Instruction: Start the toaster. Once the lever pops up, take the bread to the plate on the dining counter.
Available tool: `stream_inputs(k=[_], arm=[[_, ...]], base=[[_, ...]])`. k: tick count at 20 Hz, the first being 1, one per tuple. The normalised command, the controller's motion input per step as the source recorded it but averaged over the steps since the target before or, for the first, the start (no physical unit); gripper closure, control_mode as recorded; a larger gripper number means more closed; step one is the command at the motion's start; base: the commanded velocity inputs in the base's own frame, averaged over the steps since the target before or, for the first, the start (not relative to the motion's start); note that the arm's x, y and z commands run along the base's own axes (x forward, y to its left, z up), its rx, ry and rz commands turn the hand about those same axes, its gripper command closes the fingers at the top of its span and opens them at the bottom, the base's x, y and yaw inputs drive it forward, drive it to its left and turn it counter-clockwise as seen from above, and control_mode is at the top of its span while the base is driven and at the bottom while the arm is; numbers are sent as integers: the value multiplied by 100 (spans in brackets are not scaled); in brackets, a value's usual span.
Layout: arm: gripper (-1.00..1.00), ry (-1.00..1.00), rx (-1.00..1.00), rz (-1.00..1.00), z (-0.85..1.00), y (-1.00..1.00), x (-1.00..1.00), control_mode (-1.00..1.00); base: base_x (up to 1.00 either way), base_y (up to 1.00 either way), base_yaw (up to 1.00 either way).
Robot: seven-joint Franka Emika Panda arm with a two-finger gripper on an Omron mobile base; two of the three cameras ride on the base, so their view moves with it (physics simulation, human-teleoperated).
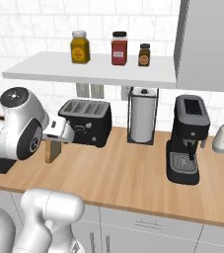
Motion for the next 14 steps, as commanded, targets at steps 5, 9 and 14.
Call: stream_inputs(k=[5,9,14], arm=[[100,0,0,5,39,-3,-55,-100],[100,0,0,0,-1,-16,-61,-100],[100,-1,0,0,0,0,-38,-100]], base=[[0,0,0],[0,0,0],[0,0,0]])
